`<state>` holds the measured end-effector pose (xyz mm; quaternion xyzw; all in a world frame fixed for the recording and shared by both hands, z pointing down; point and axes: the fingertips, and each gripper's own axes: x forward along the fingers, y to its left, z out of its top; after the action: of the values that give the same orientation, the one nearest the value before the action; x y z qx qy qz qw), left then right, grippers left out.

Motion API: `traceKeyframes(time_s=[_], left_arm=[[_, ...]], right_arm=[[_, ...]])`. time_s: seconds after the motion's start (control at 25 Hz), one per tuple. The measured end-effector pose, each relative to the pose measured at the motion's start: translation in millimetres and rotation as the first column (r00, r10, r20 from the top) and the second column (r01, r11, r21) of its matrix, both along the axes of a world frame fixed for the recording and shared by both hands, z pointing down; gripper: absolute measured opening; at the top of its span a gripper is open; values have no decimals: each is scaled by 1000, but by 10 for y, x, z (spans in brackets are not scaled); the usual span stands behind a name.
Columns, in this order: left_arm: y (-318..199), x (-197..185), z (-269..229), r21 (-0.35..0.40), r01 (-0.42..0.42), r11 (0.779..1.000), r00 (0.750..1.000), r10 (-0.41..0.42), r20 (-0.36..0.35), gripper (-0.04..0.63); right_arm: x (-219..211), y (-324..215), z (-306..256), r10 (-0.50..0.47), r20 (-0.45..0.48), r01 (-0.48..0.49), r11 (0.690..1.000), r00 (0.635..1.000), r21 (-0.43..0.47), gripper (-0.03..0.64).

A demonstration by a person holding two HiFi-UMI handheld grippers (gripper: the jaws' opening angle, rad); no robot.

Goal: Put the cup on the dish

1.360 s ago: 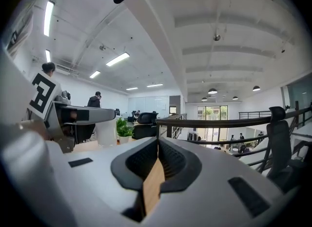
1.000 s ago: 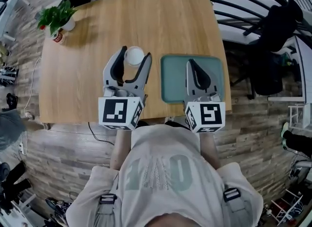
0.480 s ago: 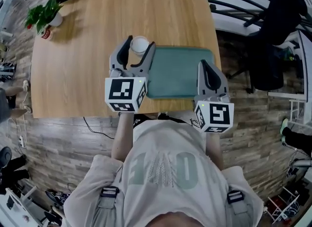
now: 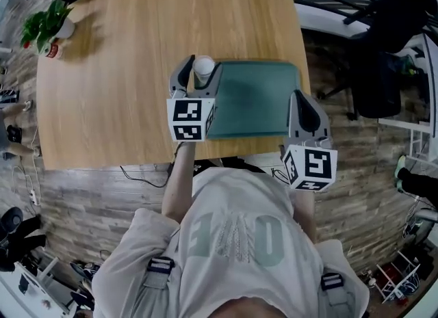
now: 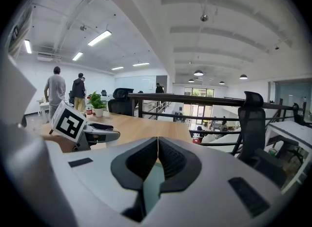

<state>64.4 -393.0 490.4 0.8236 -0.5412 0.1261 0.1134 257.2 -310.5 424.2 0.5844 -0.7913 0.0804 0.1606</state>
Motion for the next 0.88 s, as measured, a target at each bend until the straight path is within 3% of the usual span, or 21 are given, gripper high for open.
traceKeyframes(time_s=[0.32,0.88], left_arm=[[-105,39,465,-74,-12,997,1000,14,26,273],[-121,80,613,-51,-17,999,997,20,71,275]], right_arm=[[188,42,173,46,-23,-47,997,999,-56,18],[120,-32,215,14,-21,-15,998,1000,-64,19]])
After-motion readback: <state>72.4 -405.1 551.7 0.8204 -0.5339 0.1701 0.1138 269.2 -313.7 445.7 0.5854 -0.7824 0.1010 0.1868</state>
